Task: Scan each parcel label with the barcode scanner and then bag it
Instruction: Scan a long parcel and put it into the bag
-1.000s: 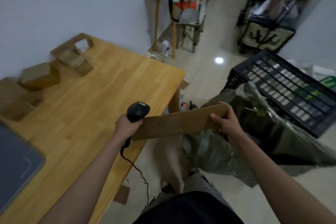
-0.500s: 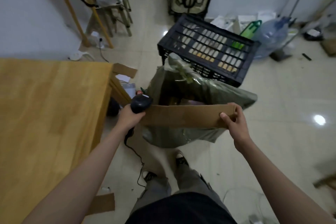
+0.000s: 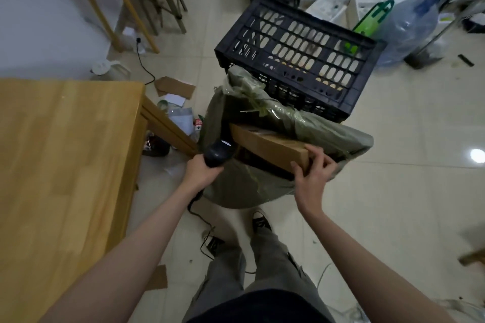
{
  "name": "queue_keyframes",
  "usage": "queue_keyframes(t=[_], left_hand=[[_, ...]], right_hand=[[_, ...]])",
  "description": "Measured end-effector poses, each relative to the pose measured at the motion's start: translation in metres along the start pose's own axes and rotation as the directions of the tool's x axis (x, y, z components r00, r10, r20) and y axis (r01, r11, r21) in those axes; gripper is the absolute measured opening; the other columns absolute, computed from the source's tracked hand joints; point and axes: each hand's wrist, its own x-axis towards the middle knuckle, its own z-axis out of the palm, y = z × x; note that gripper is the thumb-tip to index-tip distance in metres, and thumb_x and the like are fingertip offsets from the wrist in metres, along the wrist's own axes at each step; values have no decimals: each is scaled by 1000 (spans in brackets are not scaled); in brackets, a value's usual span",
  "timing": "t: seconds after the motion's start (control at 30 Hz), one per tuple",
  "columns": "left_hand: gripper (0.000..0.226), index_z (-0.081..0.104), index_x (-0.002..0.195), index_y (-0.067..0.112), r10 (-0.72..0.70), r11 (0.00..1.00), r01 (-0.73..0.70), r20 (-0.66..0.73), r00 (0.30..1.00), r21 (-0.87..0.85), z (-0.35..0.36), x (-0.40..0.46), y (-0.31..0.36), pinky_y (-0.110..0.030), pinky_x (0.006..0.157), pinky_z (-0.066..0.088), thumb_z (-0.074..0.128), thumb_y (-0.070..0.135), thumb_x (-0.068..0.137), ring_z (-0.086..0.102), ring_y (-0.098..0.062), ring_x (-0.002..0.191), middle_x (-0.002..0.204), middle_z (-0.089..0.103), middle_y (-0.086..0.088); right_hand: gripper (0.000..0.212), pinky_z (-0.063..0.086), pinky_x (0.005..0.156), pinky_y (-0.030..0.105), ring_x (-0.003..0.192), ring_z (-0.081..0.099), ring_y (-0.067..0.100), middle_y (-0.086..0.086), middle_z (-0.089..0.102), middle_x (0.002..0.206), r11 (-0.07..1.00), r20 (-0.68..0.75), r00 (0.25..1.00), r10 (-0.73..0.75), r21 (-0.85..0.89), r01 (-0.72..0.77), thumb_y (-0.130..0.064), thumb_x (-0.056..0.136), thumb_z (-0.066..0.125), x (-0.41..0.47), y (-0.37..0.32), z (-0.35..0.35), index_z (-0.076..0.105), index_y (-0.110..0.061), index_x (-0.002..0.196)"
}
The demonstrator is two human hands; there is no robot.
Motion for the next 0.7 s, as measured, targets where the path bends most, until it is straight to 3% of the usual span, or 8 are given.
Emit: queue_keyframes(t=[0.07,0.23,0.33,0.43,0.6,0.7], left_hand=[[16,69,96,9,-9,1000,10,-6,1000,2,0,6,-1,-29,76,45,75,15,83,64,-25,93,91,66,-7],[11,67,89,7,-7,999,7,-7,1000,33,0,21,-7,-30,72,46,74,12,83,60,-22,84,84,65,-8],[12,65,86,9,-7,1000,7,0,1000,28,2,29,-18,-29,69,44,75,10,82,62,-23,84,85,66,-11],[16,66,89,11,-18,999,19,-4,1000,31,6,40,-32,-32,72,47,78,12,79,64,-24,87,89,69,-11],[14,65,83,11,-52,995,52,5,999,87,14,56,-48,-25,66,39,77,17,81,58,-20,80,81,63,-6],[13,66,80,12,-64,994,62,21,998,88,21,70,-60,-26,61,40,77,18,81,62,-22,81,75,63,-4]], right_hand=[[47,32,96,1,108,42,15,9,30,134,1000,46,999,15,-15,-14,-3,89,71,7,-2,23,54,-22,129],[45,43,106,32,108,48,16,9,29,139,993,220,975,23,-121,4,-15,95,67,41,1,70,52,-32,134],[46,37,112,42,122,49,30,13,33,143,964,344,935,85,-267,11,-24,98,62,62,10,91,48,-34,141],[52,36,114,45,134,43,33,14,41,146,939,437,883,171,-343,-13,-27,98,61,87,26,117,43,-31,147],[56,39,111,47,143,31,35,15,30,155,862,383,861,336,-492,-118,-32,100,52,121,61,138,32,-31,152],[58,38,107,47,139,38,39,16,31,157,755,340,840,422,-645,-118,-34,103,46,133,84,139,23,-30,156]])
